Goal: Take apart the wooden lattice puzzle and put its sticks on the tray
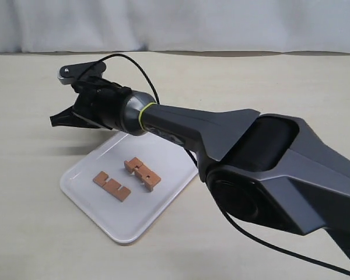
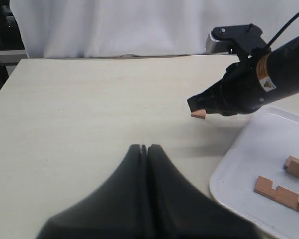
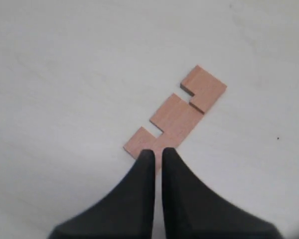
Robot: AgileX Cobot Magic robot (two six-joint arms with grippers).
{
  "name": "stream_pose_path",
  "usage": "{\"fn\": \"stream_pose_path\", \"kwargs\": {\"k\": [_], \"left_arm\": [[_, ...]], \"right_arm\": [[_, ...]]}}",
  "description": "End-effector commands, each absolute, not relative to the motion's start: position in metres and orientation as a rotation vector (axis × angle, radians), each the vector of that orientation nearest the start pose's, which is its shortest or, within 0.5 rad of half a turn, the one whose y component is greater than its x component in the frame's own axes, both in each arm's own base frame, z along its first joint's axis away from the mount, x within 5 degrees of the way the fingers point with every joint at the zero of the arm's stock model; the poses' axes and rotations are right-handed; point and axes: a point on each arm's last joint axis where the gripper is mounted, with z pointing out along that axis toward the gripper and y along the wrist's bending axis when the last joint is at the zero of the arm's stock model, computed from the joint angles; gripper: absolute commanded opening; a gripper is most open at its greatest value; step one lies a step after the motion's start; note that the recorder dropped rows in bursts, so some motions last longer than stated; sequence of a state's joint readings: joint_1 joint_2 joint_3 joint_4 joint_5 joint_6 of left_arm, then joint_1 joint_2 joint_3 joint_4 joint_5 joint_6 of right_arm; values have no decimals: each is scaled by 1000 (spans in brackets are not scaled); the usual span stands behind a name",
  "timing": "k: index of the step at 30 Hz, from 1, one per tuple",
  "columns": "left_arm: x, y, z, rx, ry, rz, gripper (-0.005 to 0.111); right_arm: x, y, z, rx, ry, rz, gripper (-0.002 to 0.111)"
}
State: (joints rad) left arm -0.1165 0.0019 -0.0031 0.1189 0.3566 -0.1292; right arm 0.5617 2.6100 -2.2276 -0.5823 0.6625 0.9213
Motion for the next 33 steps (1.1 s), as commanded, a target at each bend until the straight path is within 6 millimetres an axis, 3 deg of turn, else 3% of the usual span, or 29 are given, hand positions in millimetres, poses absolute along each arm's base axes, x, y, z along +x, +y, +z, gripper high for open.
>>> {"fn": "stream_pose_path", "kwargs": {"k": [1, 4, 6, 9, 11, 14, 33], "left_arm": [[53, -3, 182, 60, 1827, -58, 0], [53, -3, 182, 60, 1827, -58, 0], [53, -3, 182, 60, 1827, -58, 0], [53, -3, 182, 60, 1827, -58, 0], [53, -3, 182, 60, 1827, -58, 0], [53, -2, 182, 60, 1829, -58, 0], [53, -2, 182, 60, 1829, -58, 0]], "right_arm": [[494, 276, 142, -10, 2322, 75, 5], [495, 275, 141, 32, 2325, 89, 6], [496, 275, 135, 62, 2327, 103, 13], [497, 278, 124, 51, 2319, 123, 37], [498, 280, 117, 34, 2311, 147, 58], [500, 283, 108, 11, 2303, 168, 77], [504, 275, 92, -32, 2263, 33, 69]]}}
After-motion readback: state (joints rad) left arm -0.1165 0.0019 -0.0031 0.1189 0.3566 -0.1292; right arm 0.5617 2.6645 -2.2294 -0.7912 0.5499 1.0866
